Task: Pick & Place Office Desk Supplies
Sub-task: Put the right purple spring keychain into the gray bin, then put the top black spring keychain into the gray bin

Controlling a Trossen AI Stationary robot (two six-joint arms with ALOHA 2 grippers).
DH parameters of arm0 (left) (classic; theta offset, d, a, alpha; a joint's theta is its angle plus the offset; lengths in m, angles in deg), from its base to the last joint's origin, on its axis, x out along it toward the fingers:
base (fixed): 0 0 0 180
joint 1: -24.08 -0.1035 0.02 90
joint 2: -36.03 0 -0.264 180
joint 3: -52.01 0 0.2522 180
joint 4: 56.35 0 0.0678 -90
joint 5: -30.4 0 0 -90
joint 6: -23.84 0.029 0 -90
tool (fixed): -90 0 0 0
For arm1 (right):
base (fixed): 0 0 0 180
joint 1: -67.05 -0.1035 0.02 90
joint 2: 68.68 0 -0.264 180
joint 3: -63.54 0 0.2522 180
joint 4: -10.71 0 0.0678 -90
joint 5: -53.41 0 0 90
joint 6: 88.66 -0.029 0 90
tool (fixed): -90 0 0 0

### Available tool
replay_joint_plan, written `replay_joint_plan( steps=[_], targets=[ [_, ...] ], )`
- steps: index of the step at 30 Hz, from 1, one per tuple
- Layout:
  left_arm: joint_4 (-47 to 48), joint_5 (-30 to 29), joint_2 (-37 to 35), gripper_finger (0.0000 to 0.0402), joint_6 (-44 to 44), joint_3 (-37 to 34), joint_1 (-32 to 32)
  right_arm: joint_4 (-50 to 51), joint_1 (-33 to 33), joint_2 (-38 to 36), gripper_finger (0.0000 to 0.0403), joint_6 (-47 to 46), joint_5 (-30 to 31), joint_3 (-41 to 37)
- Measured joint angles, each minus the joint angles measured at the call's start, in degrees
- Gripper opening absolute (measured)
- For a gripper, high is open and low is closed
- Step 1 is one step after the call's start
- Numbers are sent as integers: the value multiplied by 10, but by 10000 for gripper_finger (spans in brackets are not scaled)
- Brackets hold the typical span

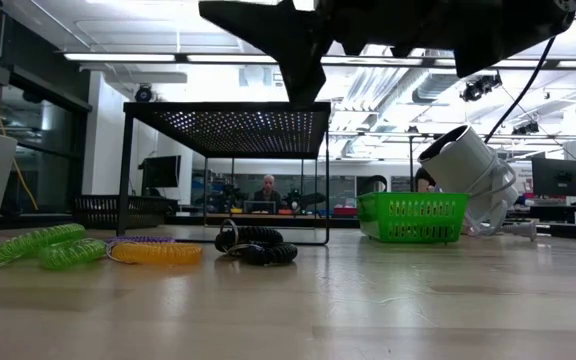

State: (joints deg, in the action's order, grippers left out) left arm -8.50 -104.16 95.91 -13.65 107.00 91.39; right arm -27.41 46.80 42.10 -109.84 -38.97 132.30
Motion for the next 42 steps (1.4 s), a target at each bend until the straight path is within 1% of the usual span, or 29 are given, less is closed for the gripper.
replay_joint_plan(
  steps=[6,12,14,18,25,31,35,42],
  targets=[
    [87,78,0,39,-164,-1,-1,17,0,0,181,0,14,0],
    [110,159,0,39,-244,-1,-20,19,1,0,181,0,23,0],
    [109,181,0,39,-254,-1,-31,19,1,0,181,0,24,0],
    [109,206,0,39,-251,-1,-52,20,1,0,181,0,24,0],
    [109,211,0,42,-250,-1,-72,20,1,0,181,0,24,0],
    [109,212,0,64,-271,-1,-80,20,1,0,181,0,23,0],
    [109,234,0,77,-274,-1,-80,20,1,0,181,0,23,0],
    [109,233,0,84,-270,-1,-80,21,1,0,181,0,22,0]
  ],
)
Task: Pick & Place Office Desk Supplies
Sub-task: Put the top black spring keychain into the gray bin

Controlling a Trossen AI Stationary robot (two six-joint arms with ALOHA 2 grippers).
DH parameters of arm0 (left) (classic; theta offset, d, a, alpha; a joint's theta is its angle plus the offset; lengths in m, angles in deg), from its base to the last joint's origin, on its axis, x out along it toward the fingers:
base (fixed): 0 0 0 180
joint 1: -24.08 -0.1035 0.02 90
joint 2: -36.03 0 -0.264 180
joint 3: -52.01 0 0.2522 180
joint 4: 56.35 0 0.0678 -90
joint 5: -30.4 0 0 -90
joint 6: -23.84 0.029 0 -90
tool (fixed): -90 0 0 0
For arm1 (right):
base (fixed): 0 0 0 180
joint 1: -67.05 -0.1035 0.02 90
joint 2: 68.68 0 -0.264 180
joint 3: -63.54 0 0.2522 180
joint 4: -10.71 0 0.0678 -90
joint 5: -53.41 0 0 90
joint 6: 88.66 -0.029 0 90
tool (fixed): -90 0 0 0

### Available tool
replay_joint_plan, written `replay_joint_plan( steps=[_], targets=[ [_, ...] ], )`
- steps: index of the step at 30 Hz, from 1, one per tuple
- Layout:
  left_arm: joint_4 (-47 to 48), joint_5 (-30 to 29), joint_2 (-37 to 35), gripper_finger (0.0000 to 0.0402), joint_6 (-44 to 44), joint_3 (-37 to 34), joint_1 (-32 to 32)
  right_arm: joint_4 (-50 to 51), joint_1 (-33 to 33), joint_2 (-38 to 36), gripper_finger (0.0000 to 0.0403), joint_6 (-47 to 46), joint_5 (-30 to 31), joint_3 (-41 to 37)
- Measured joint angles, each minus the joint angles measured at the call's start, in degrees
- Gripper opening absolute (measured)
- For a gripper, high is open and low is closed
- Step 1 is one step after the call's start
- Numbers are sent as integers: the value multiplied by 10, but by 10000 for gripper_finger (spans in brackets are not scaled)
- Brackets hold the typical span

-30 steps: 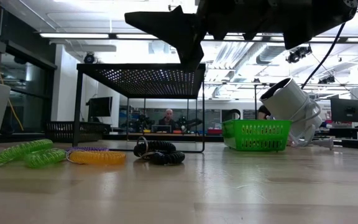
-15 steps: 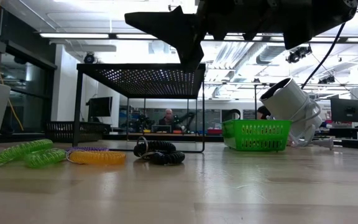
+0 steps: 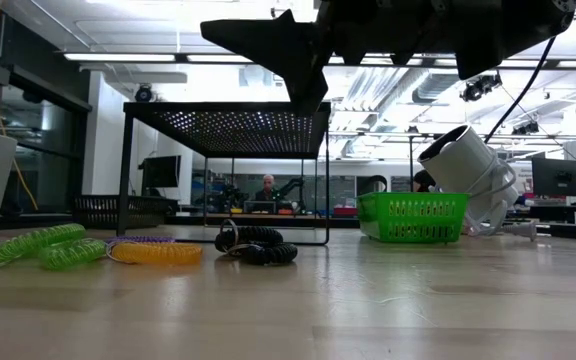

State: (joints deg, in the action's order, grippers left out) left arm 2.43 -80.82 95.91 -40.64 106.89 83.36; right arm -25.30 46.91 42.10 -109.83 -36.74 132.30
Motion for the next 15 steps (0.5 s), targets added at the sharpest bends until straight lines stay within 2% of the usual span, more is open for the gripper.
replay_joint_plan(
  steps=[10,15],
  targets=[
    [0,-1,0,84,9,0,0,1,0,0,181,0,0,0],
    [-7,-60,0,84,88,0,0,14,0,0,181,4,0,0]
  ],
)
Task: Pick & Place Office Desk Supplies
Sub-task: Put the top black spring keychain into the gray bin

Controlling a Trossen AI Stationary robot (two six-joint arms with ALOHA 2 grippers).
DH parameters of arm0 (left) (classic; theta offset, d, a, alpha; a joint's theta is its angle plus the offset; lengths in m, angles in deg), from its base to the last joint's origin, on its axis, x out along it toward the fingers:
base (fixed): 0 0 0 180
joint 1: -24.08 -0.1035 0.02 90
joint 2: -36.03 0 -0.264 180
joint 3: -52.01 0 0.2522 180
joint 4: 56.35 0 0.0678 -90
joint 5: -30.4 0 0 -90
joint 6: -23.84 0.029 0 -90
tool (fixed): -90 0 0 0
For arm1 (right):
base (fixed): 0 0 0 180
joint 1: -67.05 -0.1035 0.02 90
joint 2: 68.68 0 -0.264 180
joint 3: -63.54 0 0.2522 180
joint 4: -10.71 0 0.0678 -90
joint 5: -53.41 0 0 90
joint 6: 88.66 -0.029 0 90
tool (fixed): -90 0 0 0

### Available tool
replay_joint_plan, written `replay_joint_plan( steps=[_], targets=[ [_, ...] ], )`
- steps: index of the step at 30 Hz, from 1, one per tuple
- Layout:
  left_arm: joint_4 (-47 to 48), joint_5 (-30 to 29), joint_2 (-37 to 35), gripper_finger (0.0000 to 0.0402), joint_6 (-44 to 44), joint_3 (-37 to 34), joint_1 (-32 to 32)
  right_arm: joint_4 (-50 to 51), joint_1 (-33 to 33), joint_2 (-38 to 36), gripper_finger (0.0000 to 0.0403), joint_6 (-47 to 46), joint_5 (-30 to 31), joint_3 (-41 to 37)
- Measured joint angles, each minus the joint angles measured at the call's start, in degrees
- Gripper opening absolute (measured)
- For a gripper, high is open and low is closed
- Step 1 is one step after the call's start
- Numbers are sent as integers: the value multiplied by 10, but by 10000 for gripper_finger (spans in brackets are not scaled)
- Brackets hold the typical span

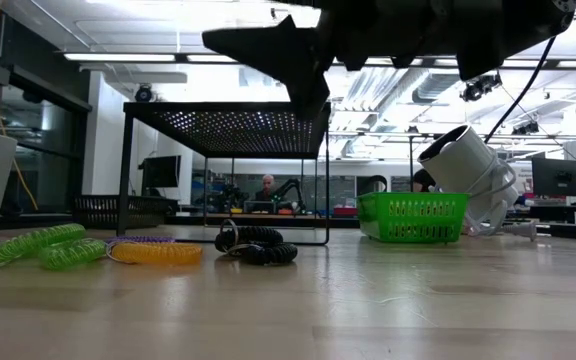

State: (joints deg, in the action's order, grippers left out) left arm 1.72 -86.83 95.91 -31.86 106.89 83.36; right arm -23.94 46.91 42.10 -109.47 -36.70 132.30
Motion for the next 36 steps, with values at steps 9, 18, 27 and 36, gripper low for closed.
replay_joint_plan(
  steps=[9,18,27,36],
  targets=[
    [-66,-123,0,84,206,0,-26,65,1,0,181,78,24,0],
    [-132,-152,0,84,312,0,-74,165,12,0,181,128,88,0],
    [-249,-173,0,84,438,0,-122,231,16,0,181,177,92,0],
    [-284,-174,0,84,485,0,-155,258,16,0,181,194,110,0]
  ],
)
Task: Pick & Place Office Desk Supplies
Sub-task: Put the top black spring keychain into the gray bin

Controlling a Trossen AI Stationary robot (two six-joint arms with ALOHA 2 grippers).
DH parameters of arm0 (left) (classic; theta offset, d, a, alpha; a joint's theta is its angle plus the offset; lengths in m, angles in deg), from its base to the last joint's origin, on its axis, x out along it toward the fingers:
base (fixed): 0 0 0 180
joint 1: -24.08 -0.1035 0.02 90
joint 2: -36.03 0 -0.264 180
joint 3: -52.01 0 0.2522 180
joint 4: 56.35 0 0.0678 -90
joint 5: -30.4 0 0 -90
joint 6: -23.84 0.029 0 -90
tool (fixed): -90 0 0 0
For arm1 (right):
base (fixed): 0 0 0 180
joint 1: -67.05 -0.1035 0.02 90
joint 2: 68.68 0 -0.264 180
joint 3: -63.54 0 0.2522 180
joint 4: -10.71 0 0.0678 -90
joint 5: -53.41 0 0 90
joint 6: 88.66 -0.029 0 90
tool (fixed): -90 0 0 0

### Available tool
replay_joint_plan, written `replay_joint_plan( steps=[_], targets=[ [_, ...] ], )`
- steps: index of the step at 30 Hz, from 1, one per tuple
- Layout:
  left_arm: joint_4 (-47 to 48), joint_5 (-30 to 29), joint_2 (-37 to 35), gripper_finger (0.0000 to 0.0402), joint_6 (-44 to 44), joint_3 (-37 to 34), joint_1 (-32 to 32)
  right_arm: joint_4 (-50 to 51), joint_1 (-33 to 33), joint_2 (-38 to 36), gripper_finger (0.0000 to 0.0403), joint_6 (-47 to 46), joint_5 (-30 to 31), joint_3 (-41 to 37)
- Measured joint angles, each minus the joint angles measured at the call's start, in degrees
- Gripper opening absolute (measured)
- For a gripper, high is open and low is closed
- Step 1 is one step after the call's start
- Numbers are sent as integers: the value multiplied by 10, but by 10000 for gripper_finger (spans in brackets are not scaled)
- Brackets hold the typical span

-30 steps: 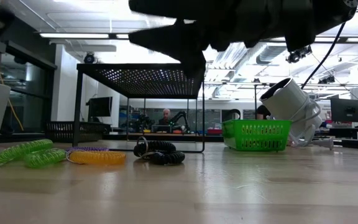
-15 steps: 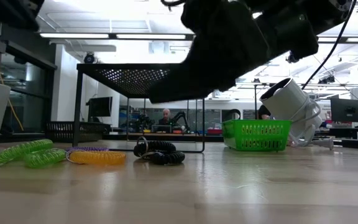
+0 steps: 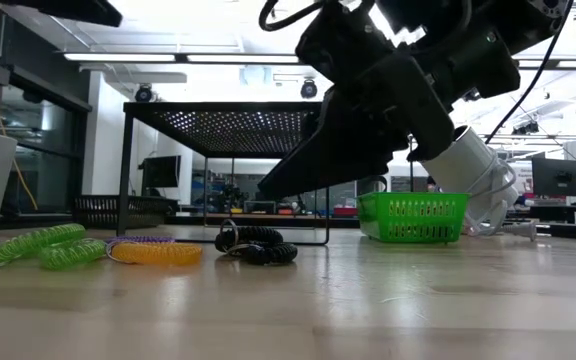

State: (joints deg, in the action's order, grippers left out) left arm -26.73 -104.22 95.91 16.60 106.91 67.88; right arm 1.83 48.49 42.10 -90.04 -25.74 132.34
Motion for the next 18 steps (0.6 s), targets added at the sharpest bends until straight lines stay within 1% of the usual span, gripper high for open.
replay_joint_plan(
  steps=[5,9,18],
  targets=[
    [0,1,0,84,0,0,-22,-1,0,0,181,-2,7,0],
    [-1,15,0,84,0,0,-42,4,3,0,181,-2,8,0],
    [-1,18,0,84,0,0,-56,7,6,3,181,-3,8,0]
  ],
)
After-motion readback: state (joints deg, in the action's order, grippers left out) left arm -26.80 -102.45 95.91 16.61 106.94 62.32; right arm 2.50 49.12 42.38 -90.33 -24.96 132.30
